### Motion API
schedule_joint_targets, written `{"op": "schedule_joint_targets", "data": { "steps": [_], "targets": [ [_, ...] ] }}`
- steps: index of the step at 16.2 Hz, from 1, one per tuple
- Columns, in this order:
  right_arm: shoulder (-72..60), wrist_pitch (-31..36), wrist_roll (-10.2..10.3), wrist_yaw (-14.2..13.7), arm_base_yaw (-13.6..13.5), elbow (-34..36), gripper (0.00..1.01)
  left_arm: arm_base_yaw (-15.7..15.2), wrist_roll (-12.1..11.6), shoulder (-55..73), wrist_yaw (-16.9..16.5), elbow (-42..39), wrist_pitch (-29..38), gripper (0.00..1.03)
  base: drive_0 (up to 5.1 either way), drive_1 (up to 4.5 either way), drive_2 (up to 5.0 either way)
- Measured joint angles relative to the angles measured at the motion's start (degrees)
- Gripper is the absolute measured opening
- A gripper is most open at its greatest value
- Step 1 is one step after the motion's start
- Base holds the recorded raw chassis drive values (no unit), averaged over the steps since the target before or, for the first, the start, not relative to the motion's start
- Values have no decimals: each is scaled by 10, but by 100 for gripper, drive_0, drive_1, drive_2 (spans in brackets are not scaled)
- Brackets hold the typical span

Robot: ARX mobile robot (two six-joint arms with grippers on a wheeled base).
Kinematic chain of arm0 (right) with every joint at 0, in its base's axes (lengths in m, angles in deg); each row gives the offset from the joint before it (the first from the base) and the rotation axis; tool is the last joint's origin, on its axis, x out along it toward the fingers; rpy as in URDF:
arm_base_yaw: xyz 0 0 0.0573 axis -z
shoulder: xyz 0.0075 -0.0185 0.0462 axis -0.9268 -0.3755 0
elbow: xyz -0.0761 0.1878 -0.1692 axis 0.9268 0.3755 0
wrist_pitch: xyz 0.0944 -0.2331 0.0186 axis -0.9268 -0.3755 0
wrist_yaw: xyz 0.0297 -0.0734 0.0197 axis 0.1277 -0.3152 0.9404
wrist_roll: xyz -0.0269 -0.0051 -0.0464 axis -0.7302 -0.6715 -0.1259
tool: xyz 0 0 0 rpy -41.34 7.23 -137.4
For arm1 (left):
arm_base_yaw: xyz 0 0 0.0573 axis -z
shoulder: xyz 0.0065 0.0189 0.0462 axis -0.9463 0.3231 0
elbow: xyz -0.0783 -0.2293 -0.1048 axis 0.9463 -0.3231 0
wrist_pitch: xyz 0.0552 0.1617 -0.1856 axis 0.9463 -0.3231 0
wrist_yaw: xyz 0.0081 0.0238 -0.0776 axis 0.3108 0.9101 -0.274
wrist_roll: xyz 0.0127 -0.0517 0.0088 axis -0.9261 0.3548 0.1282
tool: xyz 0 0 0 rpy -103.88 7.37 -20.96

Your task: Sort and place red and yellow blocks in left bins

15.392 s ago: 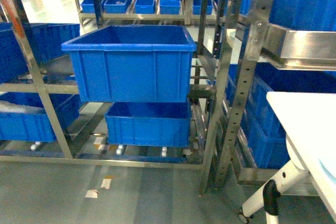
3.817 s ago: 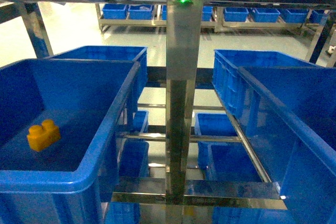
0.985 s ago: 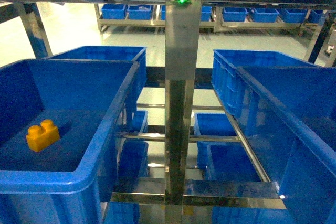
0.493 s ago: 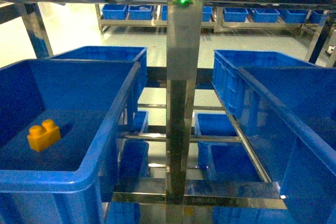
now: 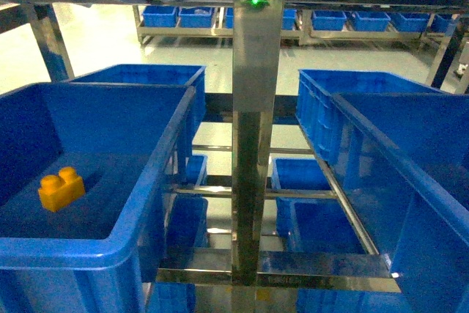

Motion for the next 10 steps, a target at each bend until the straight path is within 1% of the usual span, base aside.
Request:
{"op": "schedule_joint_targets", "data": {
  "steps": [10],
  "targets": [
    [0, 0, 0, 0, 0, 0, 98, 0, 0, 0, 0, 0, 0, 98, 0, 0, 0]
  ]
}}
